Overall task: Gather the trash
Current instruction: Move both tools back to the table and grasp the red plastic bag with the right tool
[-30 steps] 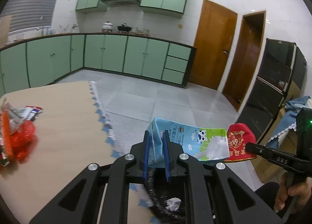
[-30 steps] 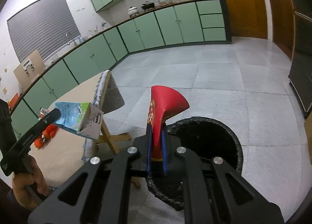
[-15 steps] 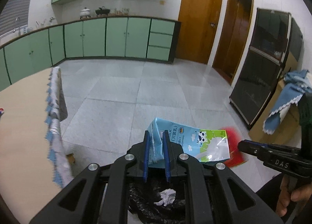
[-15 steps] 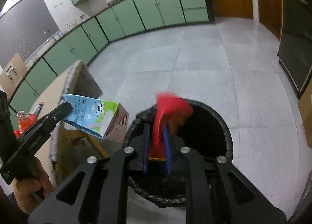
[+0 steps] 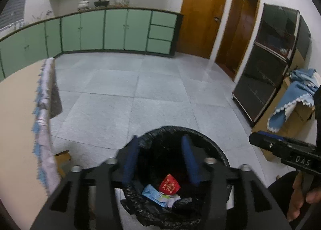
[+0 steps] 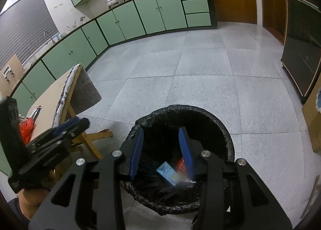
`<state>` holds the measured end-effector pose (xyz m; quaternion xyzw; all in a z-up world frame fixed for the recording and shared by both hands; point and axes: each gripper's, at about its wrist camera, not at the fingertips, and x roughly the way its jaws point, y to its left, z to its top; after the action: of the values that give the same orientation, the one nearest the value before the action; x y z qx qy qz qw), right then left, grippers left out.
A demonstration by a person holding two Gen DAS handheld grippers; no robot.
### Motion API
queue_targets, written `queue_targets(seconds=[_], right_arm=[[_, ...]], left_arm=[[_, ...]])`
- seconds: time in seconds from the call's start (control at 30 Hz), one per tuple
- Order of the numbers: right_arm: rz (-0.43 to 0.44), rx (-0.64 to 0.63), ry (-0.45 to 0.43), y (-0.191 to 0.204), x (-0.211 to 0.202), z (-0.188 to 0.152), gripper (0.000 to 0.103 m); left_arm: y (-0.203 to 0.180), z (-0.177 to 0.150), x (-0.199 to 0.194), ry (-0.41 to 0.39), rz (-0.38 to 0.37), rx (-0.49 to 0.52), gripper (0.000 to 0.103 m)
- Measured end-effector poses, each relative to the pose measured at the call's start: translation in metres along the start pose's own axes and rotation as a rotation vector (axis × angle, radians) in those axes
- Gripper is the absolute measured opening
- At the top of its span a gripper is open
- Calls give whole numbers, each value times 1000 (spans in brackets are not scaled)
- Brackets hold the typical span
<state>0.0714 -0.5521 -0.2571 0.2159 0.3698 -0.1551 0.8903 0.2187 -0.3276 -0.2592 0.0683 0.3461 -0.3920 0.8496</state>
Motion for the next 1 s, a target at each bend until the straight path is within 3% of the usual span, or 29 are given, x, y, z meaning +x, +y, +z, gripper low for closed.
queue_targets(seconds=[0.17,0.37,0.47,0.8,1.0], right_arm=[[8,-22,-6,9,-10,1,41],[38,-107,-31,51,-38,-1,67],[81,-168,-37,82,-49,-4,78],[315,-345,-8,211,-50,-7,79],[413,-431,-10,285,-49,-11,79]], left_arm=[[13,3,-34,-54,67,-30,81],[40,4,-92,-96,185,-87,96],[63,-4,-133,-115,268,-133,97],[154,-62,-261,-168,575,-285,97],[210,-87,-310,-216,688,-347,97]])
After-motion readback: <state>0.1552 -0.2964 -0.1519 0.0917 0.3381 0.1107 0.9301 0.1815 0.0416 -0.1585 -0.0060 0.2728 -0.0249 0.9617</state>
